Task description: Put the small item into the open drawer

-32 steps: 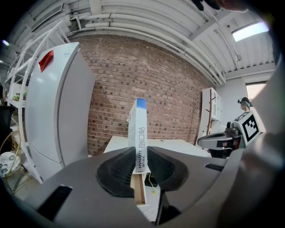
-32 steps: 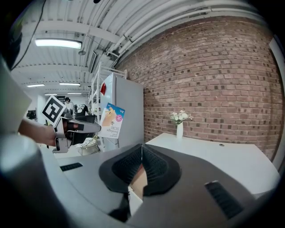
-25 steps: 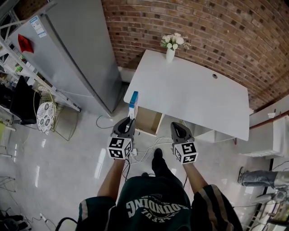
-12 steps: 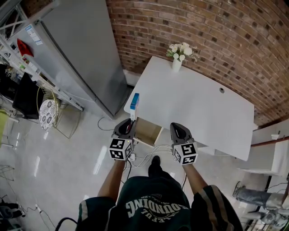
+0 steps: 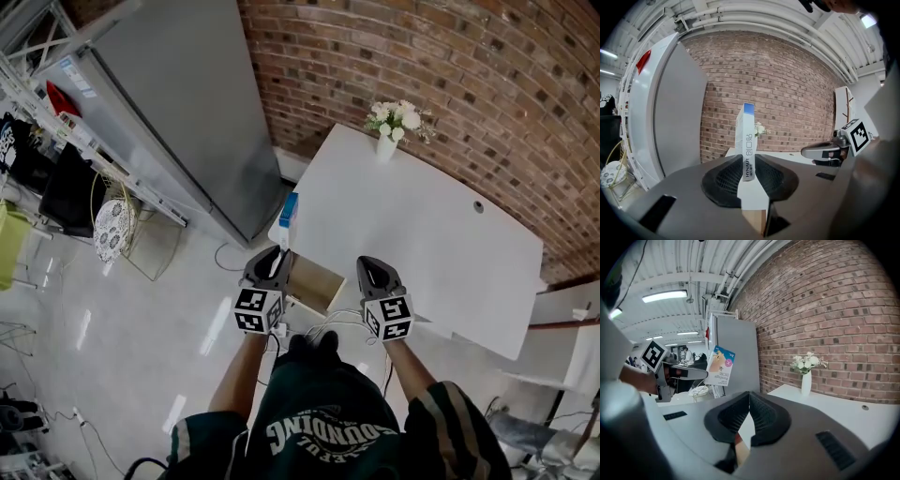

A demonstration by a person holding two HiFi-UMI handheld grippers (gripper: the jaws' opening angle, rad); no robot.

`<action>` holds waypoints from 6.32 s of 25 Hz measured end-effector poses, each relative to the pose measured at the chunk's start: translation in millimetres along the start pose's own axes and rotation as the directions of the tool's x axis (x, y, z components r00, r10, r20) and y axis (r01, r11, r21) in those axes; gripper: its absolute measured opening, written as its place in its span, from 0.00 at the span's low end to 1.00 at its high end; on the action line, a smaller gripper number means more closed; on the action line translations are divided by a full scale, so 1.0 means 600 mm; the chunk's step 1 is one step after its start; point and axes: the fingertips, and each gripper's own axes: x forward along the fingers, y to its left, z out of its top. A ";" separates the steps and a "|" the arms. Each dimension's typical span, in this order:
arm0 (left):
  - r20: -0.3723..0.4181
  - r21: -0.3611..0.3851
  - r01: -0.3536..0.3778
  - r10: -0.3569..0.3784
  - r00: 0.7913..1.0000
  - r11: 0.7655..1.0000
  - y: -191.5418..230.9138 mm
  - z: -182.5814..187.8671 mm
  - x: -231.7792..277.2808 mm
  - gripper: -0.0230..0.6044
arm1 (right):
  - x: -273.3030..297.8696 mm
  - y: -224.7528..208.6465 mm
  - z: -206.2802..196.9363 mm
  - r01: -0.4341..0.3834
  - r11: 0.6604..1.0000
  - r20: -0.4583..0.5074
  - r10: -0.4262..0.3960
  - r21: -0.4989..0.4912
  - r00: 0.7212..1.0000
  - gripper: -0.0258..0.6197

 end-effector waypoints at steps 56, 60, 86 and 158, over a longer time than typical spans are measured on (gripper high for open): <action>-0.268 -0.023 0.134 -0.135 0.954 0.991 0.048 -0.234 0.027 0.18 | 0.113 0.032 -0.114 -0.037 0.998 -0.132 0.043 0.048 0.990 0.08; -0.300 -0.024 0.157 -0.157 0.941 0.987 0.042 -0.267 0.024 0.18 | 0.119 0.044 -0.143 -0.038 0.997 -0.152 0.048 0.065 0.987 0.08; -0.597 0.146 0.469 -0.300 0.744 0.871 0.024 -0.504 0.009 0.18 | 0.121 0.079 -0.285 -0.013 0.991 -0.256 0.046 0.131 0.966 0.08; -0.578 -0.183 0.245 -0.306 0.756 0.952 -0.035 -0.725 0.339 0.19 | 0.065 0.111 -0.498 0.114 0.964 -0.430 0.000 0.239 0.903 0.08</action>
